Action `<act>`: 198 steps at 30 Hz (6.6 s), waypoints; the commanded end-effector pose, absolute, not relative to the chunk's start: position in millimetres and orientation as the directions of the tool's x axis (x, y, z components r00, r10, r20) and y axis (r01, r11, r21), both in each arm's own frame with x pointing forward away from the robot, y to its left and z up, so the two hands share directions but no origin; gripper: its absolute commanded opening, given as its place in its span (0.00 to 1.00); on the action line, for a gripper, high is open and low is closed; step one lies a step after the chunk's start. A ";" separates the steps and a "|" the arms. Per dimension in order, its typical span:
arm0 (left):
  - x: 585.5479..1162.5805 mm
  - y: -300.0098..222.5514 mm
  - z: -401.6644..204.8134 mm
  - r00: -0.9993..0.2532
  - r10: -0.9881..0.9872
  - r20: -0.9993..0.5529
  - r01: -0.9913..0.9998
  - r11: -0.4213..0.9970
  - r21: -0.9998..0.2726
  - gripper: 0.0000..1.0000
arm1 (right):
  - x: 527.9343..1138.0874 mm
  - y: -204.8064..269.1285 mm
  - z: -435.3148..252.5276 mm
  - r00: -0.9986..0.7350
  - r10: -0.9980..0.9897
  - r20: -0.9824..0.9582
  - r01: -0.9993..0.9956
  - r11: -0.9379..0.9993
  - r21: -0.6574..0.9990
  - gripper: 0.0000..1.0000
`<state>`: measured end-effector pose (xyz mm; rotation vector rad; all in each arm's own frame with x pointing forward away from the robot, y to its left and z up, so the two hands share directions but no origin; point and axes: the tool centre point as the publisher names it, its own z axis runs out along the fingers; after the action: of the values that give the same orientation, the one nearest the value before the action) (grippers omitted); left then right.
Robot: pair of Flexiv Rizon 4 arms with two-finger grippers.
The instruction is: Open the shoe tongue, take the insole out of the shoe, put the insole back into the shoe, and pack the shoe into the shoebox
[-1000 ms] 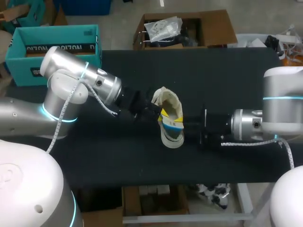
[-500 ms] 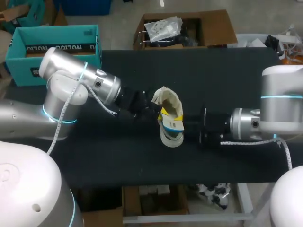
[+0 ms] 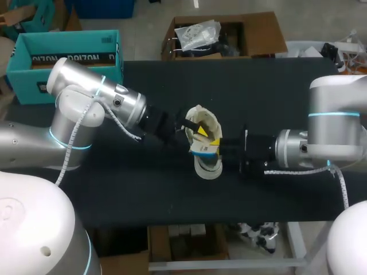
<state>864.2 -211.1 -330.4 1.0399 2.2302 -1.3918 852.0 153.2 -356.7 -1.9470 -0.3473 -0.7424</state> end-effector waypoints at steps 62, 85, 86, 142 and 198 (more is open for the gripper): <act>883.7 -205.6 -347.3 -0.644 0.391 -0.657 0.764 0.283 -0.580 0.00 | 862.4 151.5 -357.9 0.696 -0.013 0.718 0.586 -0.568 -0.579 0.00; 860.8 -203.4 -324.6 -0.607 0.370 -0.704 0.793 0.211 -0.572 0.00 | 860.3 151.4 -357.3 0.698 -0.019 0.716 0.567 -0.597 -0.568 0.00; 860.4 -203.7 -324.2 -0.604 0.371 -0.705 0.794 0.211 -0.570 0.00 | 860.1 151.6 -357.4 0.698 -0.019 0.716 0.566 -0.598 -0.568 0.00; 874.5 -205.6 -333.2 -0.598 0.330 -0.731 0.802 0.245 -0.545 0.20 | 858.9 152.4 -359.1 0.682 -0.001 0.731 0.561 -0.641 -0.524 0.00; 883.6 -214.4 -348.3 -0.620 0.347 -0.704 0.784 0.258 -0.564 0.00 | 850.4 154.4 -356.8 0.672 0.024 0.740 0.535 -0.706 -0.464 0.00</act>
<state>883.9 -212.4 -348.6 1.0256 2.0938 -1.3306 851.8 153.0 -355.5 -2.1942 -0.4317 -0.9530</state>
